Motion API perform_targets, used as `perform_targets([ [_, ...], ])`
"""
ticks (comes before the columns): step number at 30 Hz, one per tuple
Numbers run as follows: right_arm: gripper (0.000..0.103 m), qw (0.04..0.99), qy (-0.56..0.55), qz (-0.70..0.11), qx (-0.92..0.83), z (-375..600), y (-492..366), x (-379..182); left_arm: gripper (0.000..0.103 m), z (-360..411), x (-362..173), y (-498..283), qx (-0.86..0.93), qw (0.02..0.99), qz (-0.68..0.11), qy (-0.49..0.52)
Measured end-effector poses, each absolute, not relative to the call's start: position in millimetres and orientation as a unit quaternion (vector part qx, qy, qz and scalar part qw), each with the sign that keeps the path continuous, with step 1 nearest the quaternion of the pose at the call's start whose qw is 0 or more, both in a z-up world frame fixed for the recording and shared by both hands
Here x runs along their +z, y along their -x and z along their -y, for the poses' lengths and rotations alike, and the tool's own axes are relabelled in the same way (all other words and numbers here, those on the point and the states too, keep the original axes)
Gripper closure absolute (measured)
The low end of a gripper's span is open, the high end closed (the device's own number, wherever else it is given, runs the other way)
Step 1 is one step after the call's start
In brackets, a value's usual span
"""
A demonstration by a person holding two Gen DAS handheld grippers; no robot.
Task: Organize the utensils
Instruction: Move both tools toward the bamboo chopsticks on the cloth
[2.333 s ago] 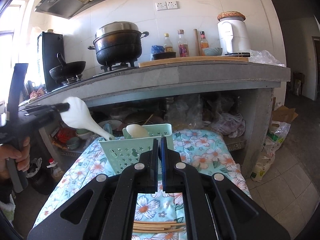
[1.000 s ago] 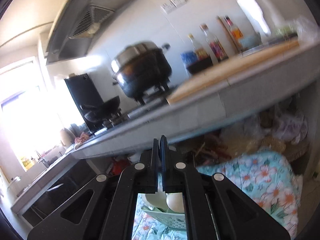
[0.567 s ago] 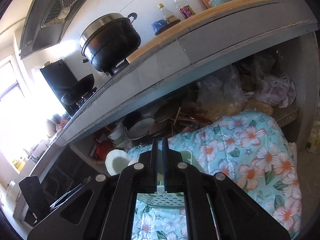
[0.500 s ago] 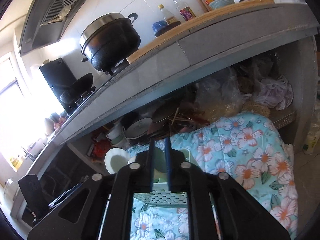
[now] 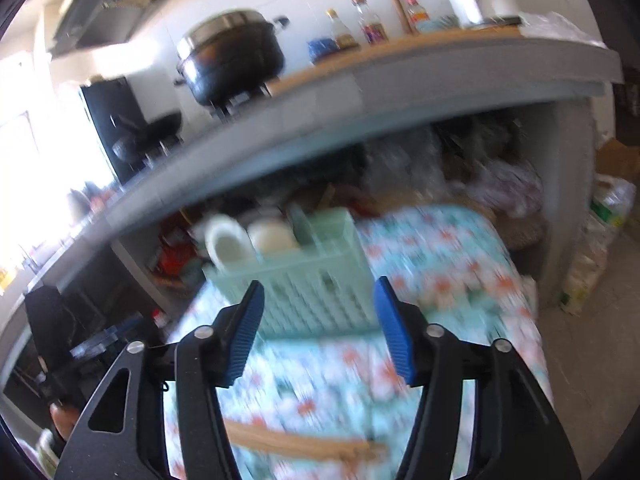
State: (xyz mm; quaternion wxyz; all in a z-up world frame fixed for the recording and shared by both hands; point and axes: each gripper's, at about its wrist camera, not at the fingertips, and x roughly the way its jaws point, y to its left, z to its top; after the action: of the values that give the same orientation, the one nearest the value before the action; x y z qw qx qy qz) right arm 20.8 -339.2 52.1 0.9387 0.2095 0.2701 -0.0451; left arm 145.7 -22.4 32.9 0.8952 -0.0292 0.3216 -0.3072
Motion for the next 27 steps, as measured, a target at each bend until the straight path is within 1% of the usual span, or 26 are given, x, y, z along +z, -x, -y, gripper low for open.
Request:
perform_targets([
  [4,0.041,0.910,-0.210,-0.343,-0.105,336.3,12.6,5.4,0.035,26.1,10.3,-122.4,-0.333,0.878,-0.344,0.000],
  [8,0.041,0.884,-0.244,-0.375,-0.139,338.9,35.5,-29.0,0.035,42.3,-8.9,-94.1,-0.366,0.862,-0.348,-0.052],
  [10,0.041,0.874,-0.260,-0.384,-0.144,338.0,40.9,-40.4,0.035,51.5,-15.6,-80.0,-0.378,0.859,-0.337,-0.082],
  [12,0.041,0.866,-0.271,-0.394,-0.147,337.3,42.1,-47.9,0.040,64.6,-20.6,-65.8,-0.394,0.852,-0.321,-0.123],
  [14,0.041,0.862,-0.274,-0.399,-0.148,337.6,42.4,-52.4,0.048,81.1,-28.9,-50.7,-0.407,0.842,-0.303,-0.181],
  [15,0.041,0.863,-0.273,-0.398,-0.148,338.0,41.8,-52.5,0.050,87.2,-32.6,-46.3,-0.409,0.839,-0.296,-0.203],
  [17,0.041,0.864,-0.275,-0.395,-0.145,338.2,41.2,-52.0,0.061,104.1,-43.8,-34.2,-0.411,0.827,-0.280,-0.264],
  [18,0.041,0.864,-0.277,-0.394,-0.144,338.5,41.7,-52.8,0.064,110.1,-47.8,-30.7,-0.409,0.823,-0.273,-0.285],
  [20,0.041,0.864,-0.279,-0.394,-0.140,338.8,42.1,-54.6,0.072,119.6,-52.3,-29.8,-0.400,0.821,-0.268,-0.307],
  [22,0.041,0.864,-0.280,-0.396,-0.138,338.4,41.7,-55.9,0.074,122.4,-50.4,-39.1,-0.396,0.826,-0.281,-0.286],
  [25,0.041,0.861,-0.288,-0.397,-0.132,339.4,40.4,-59.3,0.074,125.5,-49.6,-61.0,-0.368,0.841,-0.313,-0.244],
  [27,0.041,0.859,-0.296,-0.398,-0.127,340.3,39.9,-62.3,0.074,131.6,-59.1,-70.6,-0.347,0.839,-0.337,-0.250],
])
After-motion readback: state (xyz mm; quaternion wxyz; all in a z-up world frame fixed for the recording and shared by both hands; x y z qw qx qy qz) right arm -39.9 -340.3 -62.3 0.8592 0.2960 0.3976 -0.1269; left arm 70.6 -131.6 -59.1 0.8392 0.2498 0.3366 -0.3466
